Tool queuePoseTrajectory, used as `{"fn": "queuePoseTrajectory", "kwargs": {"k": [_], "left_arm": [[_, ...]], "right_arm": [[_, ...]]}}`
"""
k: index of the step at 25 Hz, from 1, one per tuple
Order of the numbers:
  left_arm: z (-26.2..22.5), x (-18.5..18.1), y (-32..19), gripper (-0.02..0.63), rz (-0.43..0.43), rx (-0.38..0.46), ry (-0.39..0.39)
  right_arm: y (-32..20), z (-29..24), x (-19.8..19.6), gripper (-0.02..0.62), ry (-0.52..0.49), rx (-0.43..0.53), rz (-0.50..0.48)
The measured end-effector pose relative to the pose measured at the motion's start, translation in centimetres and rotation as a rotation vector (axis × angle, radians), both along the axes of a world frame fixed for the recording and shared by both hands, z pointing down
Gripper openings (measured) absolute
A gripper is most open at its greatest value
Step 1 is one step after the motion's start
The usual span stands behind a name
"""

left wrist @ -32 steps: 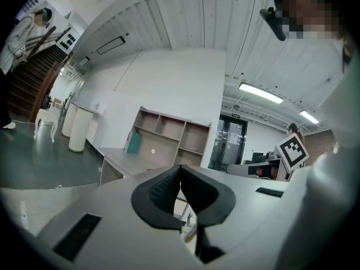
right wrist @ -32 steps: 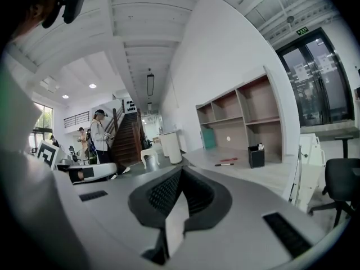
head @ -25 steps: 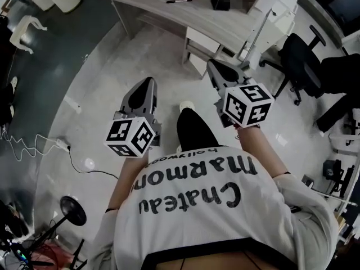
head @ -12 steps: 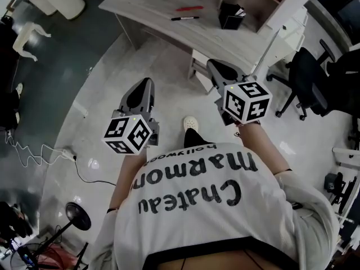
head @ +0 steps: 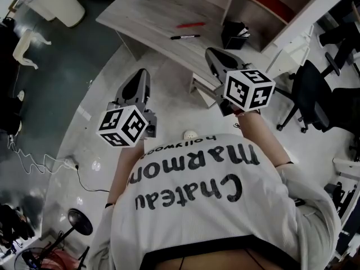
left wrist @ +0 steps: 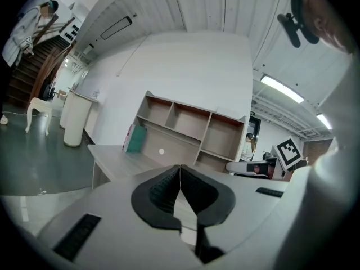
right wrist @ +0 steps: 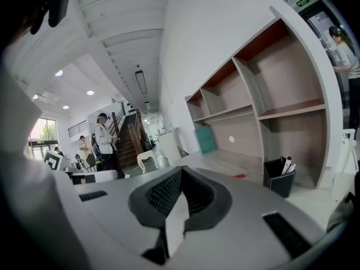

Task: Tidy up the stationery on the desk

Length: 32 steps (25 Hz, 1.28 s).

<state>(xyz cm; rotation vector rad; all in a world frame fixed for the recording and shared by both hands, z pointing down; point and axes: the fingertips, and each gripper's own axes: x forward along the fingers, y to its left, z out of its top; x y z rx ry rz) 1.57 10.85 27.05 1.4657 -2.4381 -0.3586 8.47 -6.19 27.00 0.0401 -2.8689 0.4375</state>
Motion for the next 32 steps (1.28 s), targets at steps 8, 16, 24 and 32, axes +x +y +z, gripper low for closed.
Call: {"fn": "queuePoseTrajectory", "kwargs": {"k": [8,16,24,32], "left_arm": [[-0.7,-3.0,-3.4,0.017,-0.029,0.014,-0.061],[2.0,-7.2,-3.4,0.017,-0.053,-0.062,0.008],[4.1,-13.0,-5.6,0.017,-0.012,-0.087,0.048],[7.7,-20.6,-6.4,0.017,-0.048,-0.131,0.093]], "right_arm": [[-4.0,0.5,-2.9,0.011,-0.027,-0.036,0.001],[-5.3,3.3,-6.2,0.011,0.028,-0.158,0.020],[-6.8,5.8,-11.0,0.011,0.093,-0.175,0.039],[-8.2,11.5,-17.4,0.011,0.195,-0.255,-0.021]]}}
